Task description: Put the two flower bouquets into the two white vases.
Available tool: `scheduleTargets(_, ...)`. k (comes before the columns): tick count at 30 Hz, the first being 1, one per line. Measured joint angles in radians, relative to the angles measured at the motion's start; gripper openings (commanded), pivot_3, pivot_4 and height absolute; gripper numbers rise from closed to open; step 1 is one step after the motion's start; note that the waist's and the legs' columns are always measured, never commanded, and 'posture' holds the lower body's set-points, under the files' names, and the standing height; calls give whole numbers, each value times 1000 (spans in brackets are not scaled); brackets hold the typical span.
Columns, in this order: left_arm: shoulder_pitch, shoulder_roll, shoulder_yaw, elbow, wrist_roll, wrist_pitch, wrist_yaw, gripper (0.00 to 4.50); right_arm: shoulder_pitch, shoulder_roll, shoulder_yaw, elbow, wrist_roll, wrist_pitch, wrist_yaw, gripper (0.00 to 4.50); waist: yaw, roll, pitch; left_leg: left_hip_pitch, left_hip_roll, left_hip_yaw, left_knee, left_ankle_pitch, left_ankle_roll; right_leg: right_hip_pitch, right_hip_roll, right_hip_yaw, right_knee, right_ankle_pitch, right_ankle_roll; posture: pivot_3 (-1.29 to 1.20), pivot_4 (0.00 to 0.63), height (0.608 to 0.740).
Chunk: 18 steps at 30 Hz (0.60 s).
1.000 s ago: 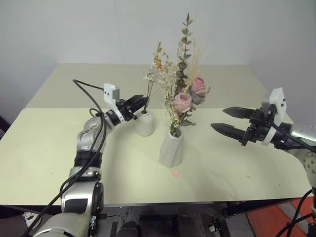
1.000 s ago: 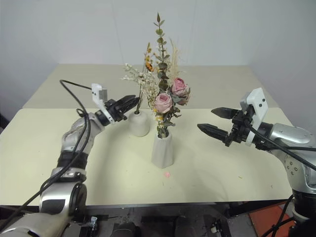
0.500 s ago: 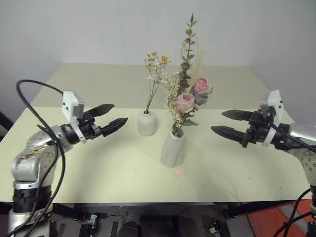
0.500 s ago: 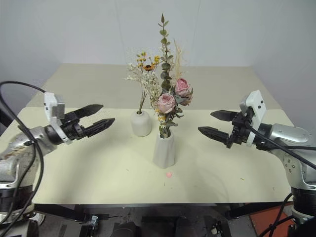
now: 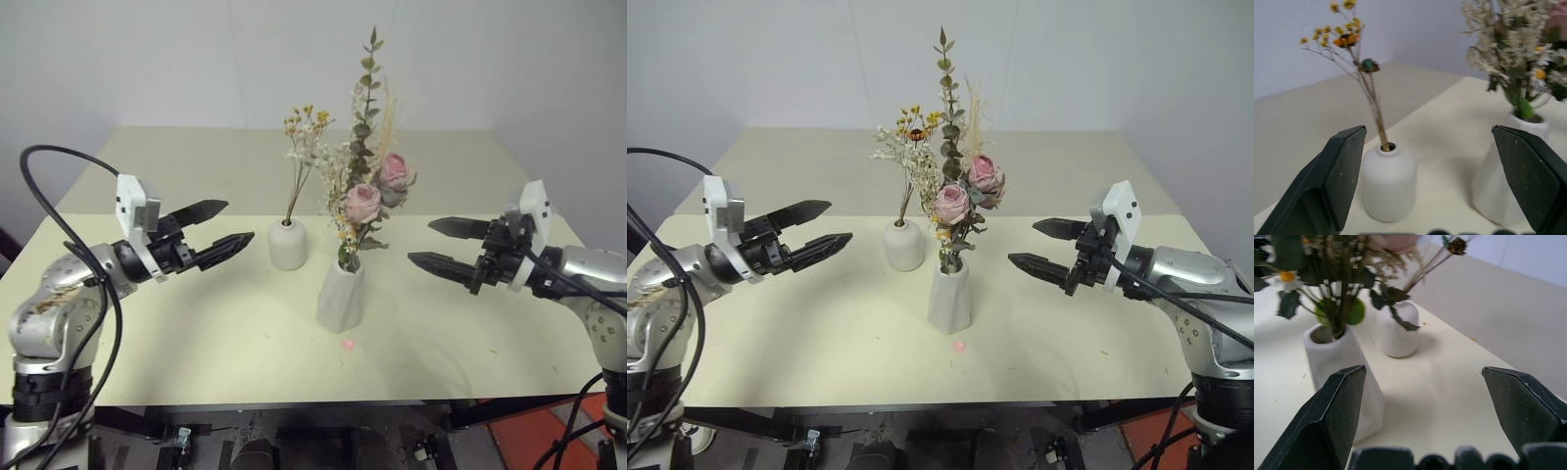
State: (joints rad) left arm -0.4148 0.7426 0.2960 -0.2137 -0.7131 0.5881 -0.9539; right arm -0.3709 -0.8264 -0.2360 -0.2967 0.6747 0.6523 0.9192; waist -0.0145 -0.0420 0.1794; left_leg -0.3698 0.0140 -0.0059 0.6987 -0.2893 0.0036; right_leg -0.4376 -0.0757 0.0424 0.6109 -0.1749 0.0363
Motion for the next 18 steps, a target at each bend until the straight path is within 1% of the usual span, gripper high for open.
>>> scheduleTargets(2,-11,30,1,12,-14,12,-25,4482,25,11,-10,-22,10,1,-13,4500,0,0,0,0,0,0,0,0,0,0,0,0,0,0,0,0,150,740)
scheduleTargets(7,-66,96,1,77,-34,25,-92,4482,19,17,-29,-60,45,3,-43,4500,0,0,0,0,0,0,0,0,0,0,0,0,0,0,0,0,150,740)
scheduleTargets(11,-99,114,2,101,-35,26,-109,4482,-17,16,-15,-29,20,-19,-37,4500,-2,0,0,0,0,1,0,0,0,0,0,0,0,0,0,0,150,740)
scheduleTargets(15,-41,114,19,46,-47,48,-84,4482,-41,37,25,-2,-11,-32,-47,4500,-7,0,0,0,1,0,-1,0,0,-1,0,0,0,0,0,0,150,740)
scheduleTargets(18,13,117,63,-15,-79,76,-55,4482,-56,47,46,18,-37,-44,-47,4500,-6,0,0,0,1,0,-1,0,0,-1,0,0,0,0,0,0,150,740)
